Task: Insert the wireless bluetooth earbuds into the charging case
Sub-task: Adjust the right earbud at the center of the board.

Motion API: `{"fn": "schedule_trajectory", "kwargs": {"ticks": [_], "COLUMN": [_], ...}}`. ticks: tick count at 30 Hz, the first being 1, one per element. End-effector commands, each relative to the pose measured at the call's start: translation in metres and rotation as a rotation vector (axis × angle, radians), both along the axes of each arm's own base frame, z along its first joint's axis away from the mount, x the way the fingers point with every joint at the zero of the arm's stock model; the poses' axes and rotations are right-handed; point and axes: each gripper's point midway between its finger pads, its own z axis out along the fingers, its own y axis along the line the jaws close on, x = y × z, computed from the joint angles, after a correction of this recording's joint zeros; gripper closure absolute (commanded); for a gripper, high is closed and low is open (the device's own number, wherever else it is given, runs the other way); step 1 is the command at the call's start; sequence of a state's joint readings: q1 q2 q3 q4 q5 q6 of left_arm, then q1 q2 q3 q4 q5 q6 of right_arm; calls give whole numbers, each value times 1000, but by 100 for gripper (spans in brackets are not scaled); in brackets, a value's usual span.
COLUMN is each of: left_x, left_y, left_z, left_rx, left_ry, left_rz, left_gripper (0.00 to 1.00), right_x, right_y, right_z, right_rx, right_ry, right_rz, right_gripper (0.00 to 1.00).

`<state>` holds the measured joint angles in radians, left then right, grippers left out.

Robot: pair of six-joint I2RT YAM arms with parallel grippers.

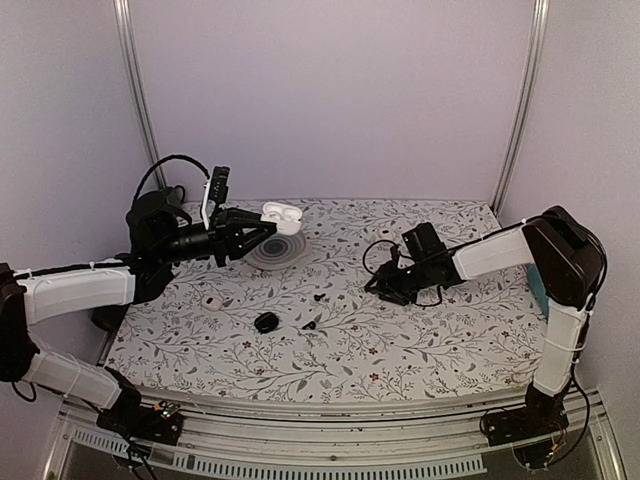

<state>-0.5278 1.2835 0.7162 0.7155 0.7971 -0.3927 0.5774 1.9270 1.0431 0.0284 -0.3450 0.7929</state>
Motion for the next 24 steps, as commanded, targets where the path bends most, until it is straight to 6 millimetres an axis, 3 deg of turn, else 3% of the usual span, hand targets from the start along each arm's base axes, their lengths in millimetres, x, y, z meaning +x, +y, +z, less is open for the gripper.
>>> {"fn": "schedule_trajectory", "kwargs": {"ticks": [1,7,12,24], "left_x": [1,1,1,1], "left_y": [6,6,6,5], "left_z": [5,4,4,4], "left_rx": [-6,-5,-5,-6], "left_ry": [-22,-19,-22,-18], "left_rz": [16,17,19,13], "left_gripper": [100,100,100,100], "right_x": [18,41,53,45], "right_y": [14,26,25,12], "right_z": [4,8,9,22], "right_rx": [12,-18,-75,-105], "right_ry": [-25,-61,-95,-108], "right_rz": [22,54,59,30], "right_gripper": [50,49,49,49]}}
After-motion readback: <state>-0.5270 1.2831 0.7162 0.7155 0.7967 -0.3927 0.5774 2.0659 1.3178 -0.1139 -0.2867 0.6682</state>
